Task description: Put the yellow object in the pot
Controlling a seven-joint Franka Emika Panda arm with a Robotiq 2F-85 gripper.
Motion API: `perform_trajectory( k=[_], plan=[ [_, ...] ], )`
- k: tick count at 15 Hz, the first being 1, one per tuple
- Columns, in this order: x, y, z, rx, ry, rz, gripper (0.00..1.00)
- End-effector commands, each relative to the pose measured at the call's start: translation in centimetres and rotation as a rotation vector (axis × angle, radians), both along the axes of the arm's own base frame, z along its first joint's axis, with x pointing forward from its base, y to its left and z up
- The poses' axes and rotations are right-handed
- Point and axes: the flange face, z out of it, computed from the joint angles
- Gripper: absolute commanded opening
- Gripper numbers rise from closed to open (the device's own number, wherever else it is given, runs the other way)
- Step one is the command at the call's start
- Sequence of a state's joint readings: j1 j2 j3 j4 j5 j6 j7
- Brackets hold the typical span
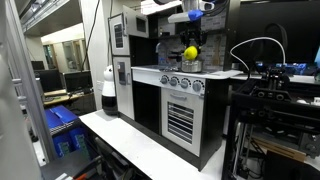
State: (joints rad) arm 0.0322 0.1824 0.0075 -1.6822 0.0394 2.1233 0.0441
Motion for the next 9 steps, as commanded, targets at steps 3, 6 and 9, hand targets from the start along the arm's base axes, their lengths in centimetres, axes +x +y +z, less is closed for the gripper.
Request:
perform_trajectory(
  k=[3,6,9],
  plan=[
    [0.8,-0.3,-1.0,0.021,0.000,0.022,0.38],
    [0.9,-0.3,-1.5,0.021,0.008,0.025,0.38],
    [1.1,-0.2,-1.7,0.022,0.010,0.032,0.38]
  ],
)
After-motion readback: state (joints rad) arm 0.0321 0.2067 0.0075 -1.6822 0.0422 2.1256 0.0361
